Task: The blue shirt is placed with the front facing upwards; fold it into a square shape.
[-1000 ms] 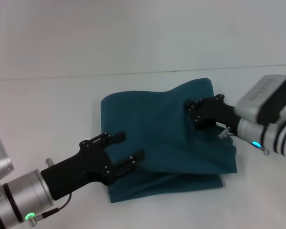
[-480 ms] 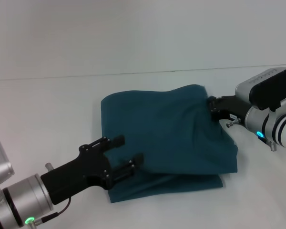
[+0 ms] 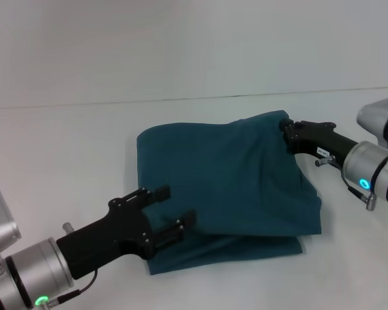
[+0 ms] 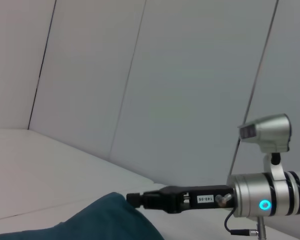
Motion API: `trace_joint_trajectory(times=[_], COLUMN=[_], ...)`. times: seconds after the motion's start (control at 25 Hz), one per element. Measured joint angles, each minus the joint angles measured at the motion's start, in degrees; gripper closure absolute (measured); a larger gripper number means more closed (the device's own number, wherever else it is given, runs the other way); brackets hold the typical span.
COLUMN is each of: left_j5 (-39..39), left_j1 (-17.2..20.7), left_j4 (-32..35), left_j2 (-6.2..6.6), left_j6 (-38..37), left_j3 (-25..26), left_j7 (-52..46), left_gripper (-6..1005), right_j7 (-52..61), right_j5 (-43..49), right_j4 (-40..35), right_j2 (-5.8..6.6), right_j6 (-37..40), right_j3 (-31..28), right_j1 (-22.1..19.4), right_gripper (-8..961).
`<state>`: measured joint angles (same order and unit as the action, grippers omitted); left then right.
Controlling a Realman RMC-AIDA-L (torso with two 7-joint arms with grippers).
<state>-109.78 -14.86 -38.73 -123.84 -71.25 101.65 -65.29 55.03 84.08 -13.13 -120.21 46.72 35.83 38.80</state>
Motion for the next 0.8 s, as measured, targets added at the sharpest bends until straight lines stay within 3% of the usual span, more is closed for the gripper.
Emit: trace_joint_trajectory(times=[0.32,0.68,0.8], left_j5=[0.0,0.0,0.0], left_j1=[-0.5,-0.9,-1.3], left_j4=[0.0,0.4,0.4], left_j2=[0.00,0.05,0.07], left_j6=[0.0,0.2,0.5], left_j3=[-0.2,0.1,0.1], left_j7=[-0.1,-0.1,-0.1], left_gripper=[280,280,280], right_j7=[-5.3,-6.7,-6.9], right_j5=[-2.3,-8.0,-8.2], right_j4=[2.5,-4.5,-7.0], right_j2=[-0.38,0.08,0.09], right_j6=[3.7,-6.8,-6.2], right_j3=[0.2,-1.5,-1.9], right_j1=[0.1,-2.3,-2.6], right_gripper=[955,955,955])
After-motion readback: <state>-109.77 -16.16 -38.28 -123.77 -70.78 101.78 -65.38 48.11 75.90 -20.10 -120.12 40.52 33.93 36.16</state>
